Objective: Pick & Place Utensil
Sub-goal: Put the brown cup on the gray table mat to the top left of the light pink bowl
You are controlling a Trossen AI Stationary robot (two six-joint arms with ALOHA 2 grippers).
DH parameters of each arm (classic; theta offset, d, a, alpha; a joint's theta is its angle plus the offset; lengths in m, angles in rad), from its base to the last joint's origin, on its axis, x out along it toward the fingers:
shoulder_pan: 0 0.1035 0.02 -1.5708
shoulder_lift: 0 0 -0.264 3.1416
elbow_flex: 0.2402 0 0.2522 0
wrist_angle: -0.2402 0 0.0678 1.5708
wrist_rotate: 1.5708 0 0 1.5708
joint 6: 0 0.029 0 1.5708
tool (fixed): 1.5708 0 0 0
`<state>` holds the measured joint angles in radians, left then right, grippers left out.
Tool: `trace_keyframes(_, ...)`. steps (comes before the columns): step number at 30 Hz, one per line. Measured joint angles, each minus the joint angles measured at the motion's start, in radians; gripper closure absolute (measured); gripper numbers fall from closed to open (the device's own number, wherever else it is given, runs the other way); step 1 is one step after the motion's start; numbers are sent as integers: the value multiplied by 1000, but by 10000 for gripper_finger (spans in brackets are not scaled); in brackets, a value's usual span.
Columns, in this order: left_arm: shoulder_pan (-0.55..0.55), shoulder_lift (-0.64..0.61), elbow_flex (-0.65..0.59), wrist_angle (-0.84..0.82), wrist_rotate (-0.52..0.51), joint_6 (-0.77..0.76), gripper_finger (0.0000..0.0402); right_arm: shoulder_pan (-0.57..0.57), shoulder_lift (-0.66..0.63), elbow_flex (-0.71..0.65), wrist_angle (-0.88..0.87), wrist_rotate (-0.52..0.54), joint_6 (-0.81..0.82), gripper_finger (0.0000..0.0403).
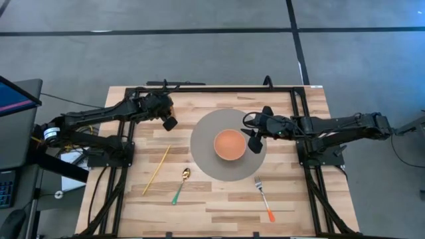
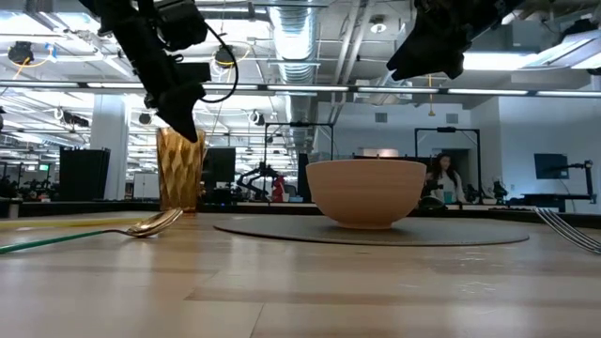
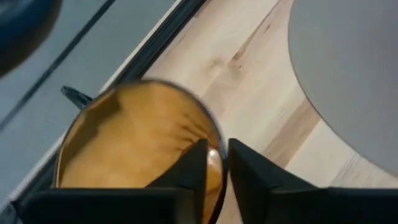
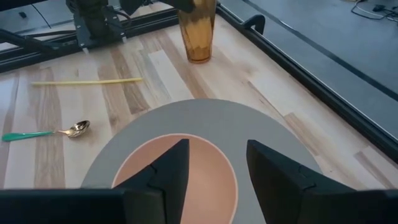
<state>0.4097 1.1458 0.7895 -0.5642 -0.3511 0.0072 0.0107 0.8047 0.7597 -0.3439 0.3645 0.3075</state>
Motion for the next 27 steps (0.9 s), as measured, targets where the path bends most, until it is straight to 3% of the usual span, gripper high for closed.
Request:
trace_keyframes(3,-1,0,-2,9,-6,22,387,0,0,0,0,0,0,249)
trace_keyframes(10,-84,-19,27,58,10,41,386,0,0,0,0,0,0,248)
trace_keyframes(18,-182,-15,94,104,177,81,382,0,0,0,0,0,0,248)
trace_keyframes(27,-189,165,235,117,237,123,381,0,0,0,1,1,0,246)
